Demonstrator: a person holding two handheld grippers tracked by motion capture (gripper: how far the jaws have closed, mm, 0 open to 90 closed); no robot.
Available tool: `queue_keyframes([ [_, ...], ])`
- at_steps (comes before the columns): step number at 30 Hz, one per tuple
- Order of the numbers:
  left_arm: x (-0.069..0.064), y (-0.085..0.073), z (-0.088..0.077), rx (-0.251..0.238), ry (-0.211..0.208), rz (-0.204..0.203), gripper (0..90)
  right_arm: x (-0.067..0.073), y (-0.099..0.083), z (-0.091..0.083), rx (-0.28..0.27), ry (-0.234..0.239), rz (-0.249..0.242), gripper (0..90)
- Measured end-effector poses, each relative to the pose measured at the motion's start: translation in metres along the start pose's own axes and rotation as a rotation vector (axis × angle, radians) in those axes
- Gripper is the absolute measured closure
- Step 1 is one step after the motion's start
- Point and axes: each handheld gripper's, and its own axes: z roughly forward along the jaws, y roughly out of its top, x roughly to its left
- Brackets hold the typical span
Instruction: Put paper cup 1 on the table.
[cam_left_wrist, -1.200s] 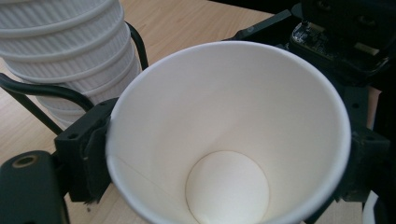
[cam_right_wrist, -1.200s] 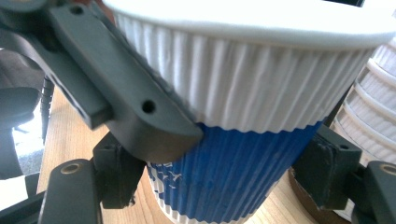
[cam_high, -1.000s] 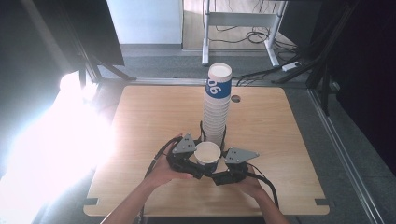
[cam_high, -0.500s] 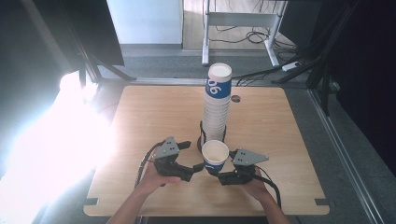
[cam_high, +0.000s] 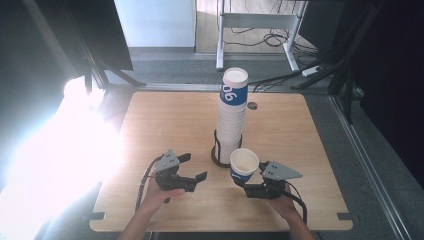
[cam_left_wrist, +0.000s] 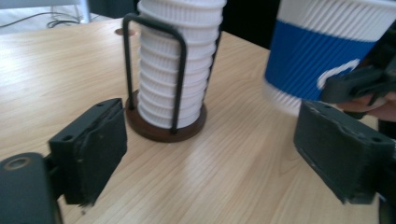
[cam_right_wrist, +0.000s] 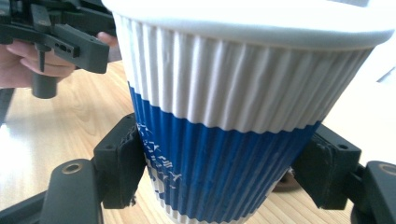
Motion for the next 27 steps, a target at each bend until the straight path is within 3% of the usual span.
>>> queue_keyframes([
  [6, 0.001, -0.005, 0.001, 0.023, 0.019, 0.000, 11.0, -0.012, -0.008, -0.017, 0.005, -0.072, 0.019, 25.6],
  [18, 0.008, -0.014, -0.002, 0.044, 0.042, -0.015, 11.1, -0.053, -0.031, -0.053, 0.012, -0.251, 0.093, 25.8],
  [27, 0.009, -0.015, -0.002, 0.049, 0.046, -0.014, 11.1, -0.069, -0.040, -0.058, 0.057, -0.331, 0.114, 25.9],
])
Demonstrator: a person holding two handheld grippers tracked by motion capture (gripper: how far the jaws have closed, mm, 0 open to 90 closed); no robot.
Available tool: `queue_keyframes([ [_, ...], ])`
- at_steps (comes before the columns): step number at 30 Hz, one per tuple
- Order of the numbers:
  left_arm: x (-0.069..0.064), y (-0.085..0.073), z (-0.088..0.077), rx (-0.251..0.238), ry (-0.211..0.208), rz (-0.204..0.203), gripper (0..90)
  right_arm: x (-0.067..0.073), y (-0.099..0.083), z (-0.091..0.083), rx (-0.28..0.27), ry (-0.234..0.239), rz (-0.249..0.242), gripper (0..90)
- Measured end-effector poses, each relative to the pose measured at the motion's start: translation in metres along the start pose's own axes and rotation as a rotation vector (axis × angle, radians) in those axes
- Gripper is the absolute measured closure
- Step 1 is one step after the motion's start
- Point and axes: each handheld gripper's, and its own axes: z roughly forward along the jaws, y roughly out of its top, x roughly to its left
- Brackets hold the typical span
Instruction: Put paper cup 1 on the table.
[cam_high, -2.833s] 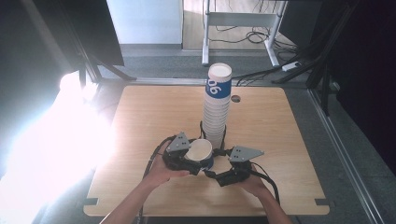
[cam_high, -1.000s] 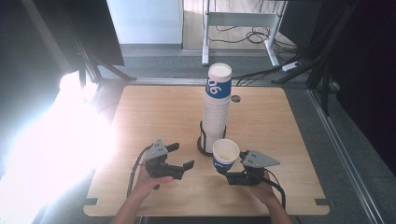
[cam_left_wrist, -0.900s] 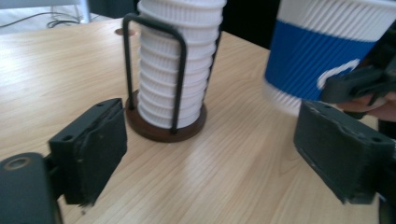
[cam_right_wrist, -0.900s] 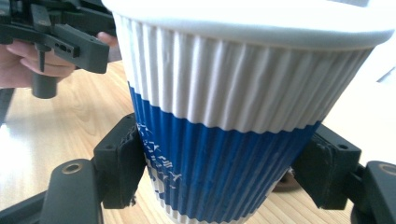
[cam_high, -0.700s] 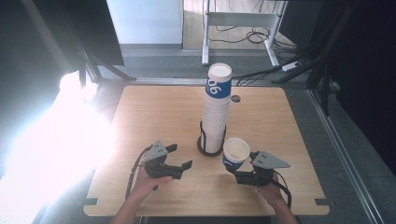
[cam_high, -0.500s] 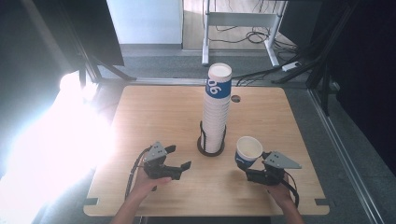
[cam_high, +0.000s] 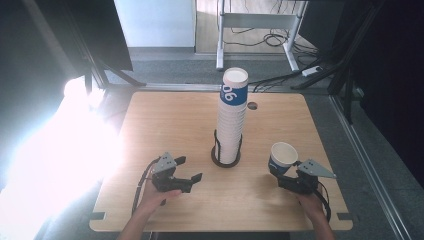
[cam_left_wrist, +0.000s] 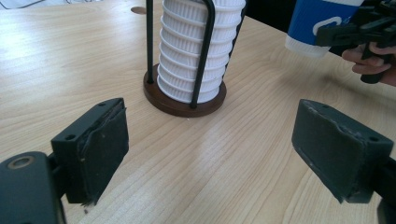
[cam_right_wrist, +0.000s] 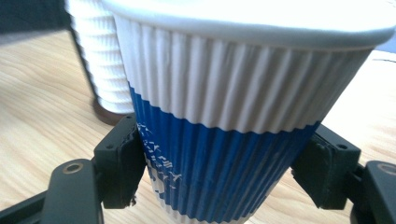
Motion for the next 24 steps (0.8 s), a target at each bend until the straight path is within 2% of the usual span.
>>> queue_keyframes([
  [2, 0.000, 0.000, 0.001, 0.004, 0.003, 0.002, 11.1, -0.007, -0.004, 0.003, 0.024, -0.031, 0.006, 25.8],
  [8, 0.001, -0.002, 0.001, 0.011, 0.009, 0.004, 11.1, -0.015, -0.011, 0.010, 0.085, -0.074, 0.001, 25.8],
  [20, 0.003, -0.002, -0.001, 0.007, 0.017, 0.001, 11.1, -0.024, -0.019, 0.021, 0.168, -0.099, 0.013, 25.8],
  [24, 0.003, -0.002, -0.002, 0.006, 0.018, 0.002, 11.1, -0.025, -0.020, 0.022, 0.180, -0.097, 0.018, 25.7],
])
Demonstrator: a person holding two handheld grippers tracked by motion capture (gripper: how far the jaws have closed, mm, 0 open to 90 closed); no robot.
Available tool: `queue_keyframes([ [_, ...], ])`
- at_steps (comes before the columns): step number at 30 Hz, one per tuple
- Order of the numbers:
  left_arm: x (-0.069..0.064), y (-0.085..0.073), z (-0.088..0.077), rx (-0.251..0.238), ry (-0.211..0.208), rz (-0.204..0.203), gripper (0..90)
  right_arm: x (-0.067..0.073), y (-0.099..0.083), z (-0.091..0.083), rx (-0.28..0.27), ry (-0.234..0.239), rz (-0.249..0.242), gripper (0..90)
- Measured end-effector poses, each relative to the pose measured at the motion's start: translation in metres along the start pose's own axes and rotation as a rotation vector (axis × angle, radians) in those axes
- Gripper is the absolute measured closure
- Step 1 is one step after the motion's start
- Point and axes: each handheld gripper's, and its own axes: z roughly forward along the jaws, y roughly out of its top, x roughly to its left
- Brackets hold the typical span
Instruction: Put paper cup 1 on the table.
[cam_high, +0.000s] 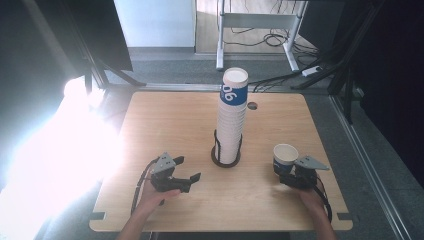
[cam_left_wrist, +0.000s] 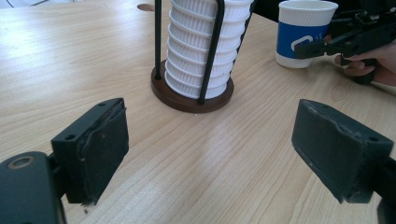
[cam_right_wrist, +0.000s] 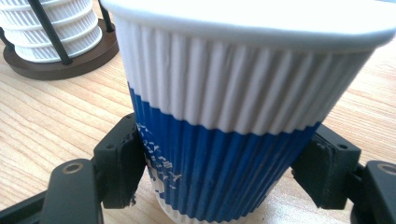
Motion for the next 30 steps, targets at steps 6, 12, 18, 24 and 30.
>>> queue_keyframes([
  [6, -0.0003, -0.0002, -0.0004, 0.002, -0.002, 0.002, 11.1, -0.0012, -0.0003, -0.0003, 0.005, 0.005, 0.006, 25.5],
  [12, 0.0003, -0.0010, -0.0014, 0.001, 0.001, 0.000, 11.1, -0.0019, -0.0015, -0.0016, 0.025, 0.009, 0.010, 24.9],
  [18, 0.0004, -0.0014, -0.0010, 0.005, -0.001, 0.000, 11.1, -0.0039, -0.0017, -0.0015, 0.038, -0.001, 0.017, 24.8],
  [24, -0.0006, -0.0016, -0.0005, 0.011, -0.002, 0.004, 11.1, -0.0054, 0.0001, 0.0016, 0.042, -0.012, 0.020, 24.8],
  [30, 0.0003, -0.0019, -0.0007, 0.010, -0.001, 0.001, 11.1, -0.0073, -0.0003, 0.0013, 0.056, -0.012, 0.047, 18.5],
])
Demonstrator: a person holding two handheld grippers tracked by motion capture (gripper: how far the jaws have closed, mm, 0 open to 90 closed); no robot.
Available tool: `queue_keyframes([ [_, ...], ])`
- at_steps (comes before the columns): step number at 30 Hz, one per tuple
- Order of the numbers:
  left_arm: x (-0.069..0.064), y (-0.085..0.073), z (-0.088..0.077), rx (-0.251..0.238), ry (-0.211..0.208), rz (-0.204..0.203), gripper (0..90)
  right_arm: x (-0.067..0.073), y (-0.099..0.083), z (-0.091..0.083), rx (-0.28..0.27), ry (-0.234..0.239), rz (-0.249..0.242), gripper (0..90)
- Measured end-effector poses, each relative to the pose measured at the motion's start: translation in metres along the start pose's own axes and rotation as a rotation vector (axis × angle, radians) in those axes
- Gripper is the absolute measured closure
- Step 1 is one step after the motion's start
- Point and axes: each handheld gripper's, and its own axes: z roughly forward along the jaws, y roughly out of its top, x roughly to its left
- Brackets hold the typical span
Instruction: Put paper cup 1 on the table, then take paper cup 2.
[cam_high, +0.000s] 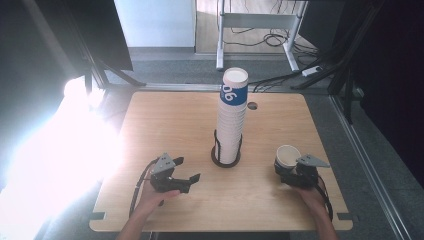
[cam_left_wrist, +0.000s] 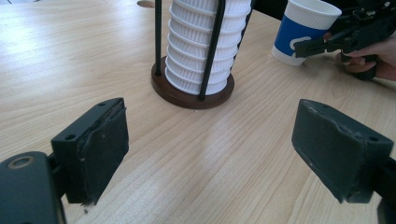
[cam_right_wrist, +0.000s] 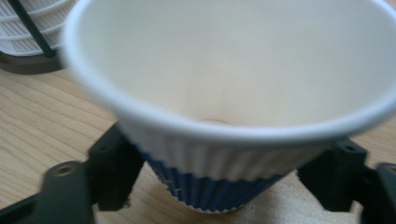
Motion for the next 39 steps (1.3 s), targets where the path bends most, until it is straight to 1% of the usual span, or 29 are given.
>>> queue_keyframes([
  [4, 0.000, 0.000, -0.001, -0.002, -0.003, 0.003, 11.1, -0.001, 0.000, -0.002, -0.011, -0.005, 0.008, 16.4],
  [5, 0.000, 0.000, -0.002, -0.004, -0.002, 0.000, 11.1, -0.001, 0.000, -0.005, -0.029, -0.002, 0.018, 14.1],
  [8, 0.001, 0.000, -0.002, -0.005, -0.003, -0.001, 11.1, -0.001, 0.002, -0.015, -0.074, 0.009, 0.039, 13.3],
  [9, 0.001, 0.000, -0.002, -0.005, -0.003, -0.001, 11.1, -0.001, 0.002, -0.015, -0.074, 0.009, 0.039, 13.3],
  [11, 0.001, 0.000, -0.002, -0.004, -0.003, -0.002, 11.1, -0.001, 0.003, -0.023, -0.096, -0.002, 0.051, 12.2],
  [12, 0.001, 0.000, -0.003, -0.005, -0.003, 0.000, 11.1, -0.001, 0.003, -0.030, -0.116, -0.001, 0.060, 11.6],
  [13, 0.001, 0.000, -0.003, -0.005, -0.003, 0.000, 11.1, -0.001, 0.003, -0.030, -0.116, -0.001, 0.060, 11.6],
  [14, 0.001, 0.000, -0.003, -0.007, -0.003, -0.001, 11.1, 0.000, 0.004, -0.039, -0.137, 0.003, 0.070, 10.5],
  [15, 0.001, 0.000, -0.003, -0.008, -0.004, -0.001, 11.1, 0.000, 0.004, -0.039, -0.137, 0.003, 0.070, 10.5],
  [17, 0.001, 0.000, -0.004, -0.017, -0.001, 0.002, 11.2, 0.000, 0.006, -0.048, -0.161, 0.002, 0.087, 10.2],
  [19, 0.002, 0.000, -0.005, -0.025, 0.004, 0.006, 12.3, 0.001, 0.008, -0.057, -0.187, 0.005, 0.083, 10.2],
  [20, 0.001, 0.000, -0.005, -0.029, 0.011, 0.008, 12.5, 0.004, 0.012, -0.065, -0.214, 0.005, 0.076, 10.2],
  [21, 0.001, 0.000, -0.004, -0.031, 0.018, 0.008, 12.5, 0.004, 0.012, -0.065, -0.214, 0.005, 0.076, 10.2],
  [23, 0.001, 0.000, -0.004, -0.036, 0.022, 0.005, 12.6, 0.008, 0.018, -0.071, -0.238, 0.013, 0.062, 10.3],
  [24, 0.001, 0.001, -0.004, -0.038, 0.027, 0.007, 13.4, 0.013, 0.023, -0.077, -0.256, 0.026, 0.046, 10.6],
  [25, 0.001, 0.001, -0.004, -0.038, 0.027, 0.007, 13.5, 0.013, 0.023, -0.077, -0.256, 0.026, 0.046, 10.6],
  [26, 0.000, 0.001, -0.004, -0.039, 0.033, 0.008, 13.6, 0.017, 0.027, -0.080, -0.271, 0.039, 0.031, 11.0],
  [27, 0.000, 0.002, -0.004, -0.042, 0.038, 0.005, 13.6, 0.017, 0.027, -0.080, -0.271, 0.039, 0.031, 11.0],
  [28, -0.003, 0.007, -0.002, -0.039, 0.038, 0.008, 13.8, 0.022, 0.031, -0.083, -0.282, 0.062, 0.023, 11.5],
  [29, -0.003, 0.007, -0.002, -0.039, 0.038, 0.008, 13.9, 0.022, 0.031, -0.083, -0.282, 0.062, 0.023, 11.5],
  [31, -0.007, 0.016, 0.001, -0.035, 0.052, 0.025, 14.1, 0.027, 0.036, -0.084, -0.286, 0.076, 0.005, 11.6],
  [32, -0.010, 0.025, 0.005, -0.039, 0.041, 0.030, 14.2, 0.031, 0.039, -0.084, -0.286, 0.096, -0.003, 12.2],
  [33, -0.011, 0.029, 0.007, -0.047, 0.035, 0.029, 14.2, 0.032, 0.041, -0.083, -0.287, 0.107, -0.002, 12.4],
  [34, -0.011, 0.029, 0.007, -0.047, 0.035, 0.029, 14.3, 0.034, 0.043, -0.083, -0.289, 0.112, -0.005, 12.9],
  [35, -0.011, 0.034, 0.010, -0.050, 0.028, 0.031, 14.3, 0.034, 0.043, -0.083, -0.289, 0.112, -0.005, 12.9],
  [37, -0.013, 0.043, 0.017, -0.051, 0.030, 0.048, 14.2, 0.036, 0.046, -0.082, -0.291, 0.123, -0.014, 13.3],
  [38, -0.014, 0.051, 0.023, -0.052, 0.035, 0.069, 14.1, 0.039, 0.049, -0.081, -0.292, 0.137, -0.020, 13.6],
  [39, -0.014, 0.051, 0.023, -0.052, 0.035, 0.069, 14.0, 0.039, 0.049, -0.081, -0.292, 0.137, -0.020, 13.6],
])
